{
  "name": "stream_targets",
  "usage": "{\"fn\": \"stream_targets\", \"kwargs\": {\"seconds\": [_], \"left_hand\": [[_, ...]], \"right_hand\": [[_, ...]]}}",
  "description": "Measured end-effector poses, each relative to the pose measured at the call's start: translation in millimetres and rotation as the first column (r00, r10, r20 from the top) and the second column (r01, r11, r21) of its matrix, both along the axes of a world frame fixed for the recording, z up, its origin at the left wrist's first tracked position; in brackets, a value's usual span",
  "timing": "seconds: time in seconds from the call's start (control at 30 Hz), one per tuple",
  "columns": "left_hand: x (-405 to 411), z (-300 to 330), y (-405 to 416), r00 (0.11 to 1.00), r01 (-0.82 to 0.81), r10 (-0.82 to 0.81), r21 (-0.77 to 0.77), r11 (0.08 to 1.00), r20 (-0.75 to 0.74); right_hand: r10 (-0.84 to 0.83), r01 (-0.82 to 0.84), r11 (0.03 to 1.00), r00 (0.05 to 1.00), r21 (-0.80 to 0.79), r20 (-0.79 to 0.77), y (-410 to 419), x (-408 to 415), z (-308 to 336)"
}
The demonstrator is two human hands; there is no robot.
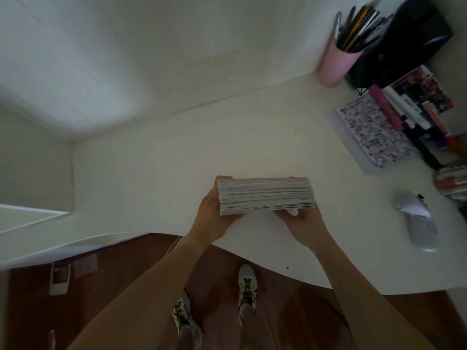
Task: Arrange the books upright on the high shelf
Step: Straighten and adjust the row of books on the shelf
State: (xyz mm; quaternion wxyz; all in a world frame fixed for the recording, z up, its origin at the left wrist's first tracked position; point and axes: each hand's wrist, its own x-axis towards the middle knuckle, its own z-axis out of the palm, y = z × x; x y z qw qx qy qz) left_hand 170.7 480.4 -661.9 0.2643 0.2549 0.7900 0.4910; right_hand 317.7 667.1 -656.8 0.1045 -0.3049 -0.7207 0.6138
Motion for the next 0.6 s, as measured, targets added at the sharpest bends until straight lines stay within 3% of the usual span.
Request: {"fn": "stream_targets", "kwargs": {"seconds": [0.13, 0.3, 0.4, 0.6], "left_hand": [[-9.7, 13.7, 1.3, 1.0, -0.01, 0.01, -0.018, 1.0, 0.022], [-19.3, 96.4, -32.7, 0.998, 0.051, -0.051, 0.012, 0.999, 0.047], [-25.4, 175.9, -68.9, 0.995, 0.077, -0.08, 0.044, 0.996, 0.06], [-22.0, 356.8, -154.7, 0.996, 0.052, -0.035, 0.211, 0.976, -0.085]], "right_hand": [[0.038, -0.04, 0.998, 0.998, 0.042, 0.052, 7.3, -9.0, 12.7], [0.165, -0.163, 0.986, 0.986, 0.041, -0.025, -10.3, -22.7, 100.0], [0.176, -0.188, 0.98, 0.97, -0.061, -0.167, -43.2, -32.7, 178.2], [0.127, -0.196, 0.975, 0.877, -0.104, -0.464, -129.5, -65.9, 343.0]]}}
